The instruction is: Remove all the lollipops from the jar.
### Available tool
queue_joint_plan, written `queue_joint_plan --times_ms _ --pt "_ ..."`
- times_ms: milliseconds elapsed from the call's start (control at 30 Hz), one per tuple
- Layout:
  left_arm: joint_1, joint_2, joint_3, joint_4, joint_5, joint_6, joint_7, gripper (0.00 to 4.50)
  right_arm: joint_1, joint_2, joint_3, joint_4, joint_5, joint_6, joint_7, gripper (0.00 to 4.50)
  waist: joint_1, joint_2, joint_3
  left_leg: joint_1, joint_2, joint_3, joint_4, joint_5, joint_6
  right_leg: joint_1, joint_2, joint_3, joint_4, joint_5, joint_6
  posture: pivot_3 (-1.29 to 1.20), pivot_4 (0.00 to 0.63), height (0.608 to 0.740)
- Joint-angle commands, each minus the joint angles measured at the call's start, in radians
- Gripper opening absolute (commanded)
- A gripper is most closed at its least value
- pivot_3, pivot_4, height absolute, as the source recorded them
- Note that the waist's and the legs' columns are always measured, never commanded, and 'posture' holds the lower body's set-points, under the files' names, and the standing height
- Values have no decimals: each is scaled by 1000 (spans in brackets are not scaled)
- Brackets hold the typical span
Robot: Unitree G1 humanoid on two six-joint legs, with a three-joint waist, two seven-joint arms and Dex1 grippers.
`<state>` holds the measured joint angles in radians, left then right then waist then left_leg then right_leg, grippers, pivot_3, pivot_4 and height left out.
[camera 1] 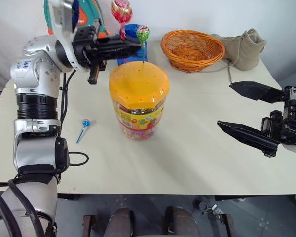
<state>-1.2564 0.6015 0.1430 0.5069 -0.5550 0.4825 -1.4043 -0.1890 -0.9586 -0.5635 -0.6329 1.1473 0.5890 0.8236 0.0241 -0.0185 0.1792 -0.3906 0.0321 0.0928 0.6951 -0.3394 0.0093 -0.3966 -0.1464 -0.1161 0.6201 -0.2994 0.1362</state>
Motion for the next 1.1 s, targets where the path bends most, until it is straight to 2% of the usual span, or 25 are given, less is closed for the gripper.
queue_joint_plan --times_ms 33,233,433,500,633,800,967,1100 --pt "5 75 57 -31 13 3 85 58 -9 6 -11 3 -5 -25 9 4500 -1 0 0 0 0 0 0 0 0 0 0 0 0 0 0 0 150 740" --pt "211 241 38 -109 116 86 234 58 -35 5 27 50 -35 -33 45 4500 -4 0 0 1 0 1 -1 0 0 0 0 1 0 0 0 0 150 740" --pt "430 350 59 -213 146 262 359 58 -92 7 83 104 -69 -42 97 4500 2 -1 1 0 0 0 0 0 0 0 0 1 1 0 0 0 150 740" --pt "574 412 48 -224 187 298 383 58 -107 11 105 120 -84 -45 115 4500 -1 -1 1 0 0 0 0 0 0 0 0 1 1 0 0 0 150 740" --pt "693 426 78 -237 162 313 384 58 -124 20 120 128 -97 -44 123 4500 -3 -1 1 2 1 2 -3 -1 0 -1 0 2 1 0 0 0 150 740" --pt "786 442 33 -199 225 244 391 58 -122 30 122 124 -105 -39 126 4500 2 -1 1 1 0 2 -2 -1 0 -1 -1 2 1 0 0 0 150 740" --pt "780 431 25 -228 236 252 417 1234 -121 29 117 120 -104 -34 123 4500 1 -1 1 1 0 2 -3 -1 0 -2 -1 2 1 0 0 0 150 740" --pt "738 435 28 -223 232 269 430 2451 -130 23 115 126 -102 -29 125 4500 0 -1 1 1 0 2 -3 -1 0 -2 -1 2 1 0 0 0 150 740"
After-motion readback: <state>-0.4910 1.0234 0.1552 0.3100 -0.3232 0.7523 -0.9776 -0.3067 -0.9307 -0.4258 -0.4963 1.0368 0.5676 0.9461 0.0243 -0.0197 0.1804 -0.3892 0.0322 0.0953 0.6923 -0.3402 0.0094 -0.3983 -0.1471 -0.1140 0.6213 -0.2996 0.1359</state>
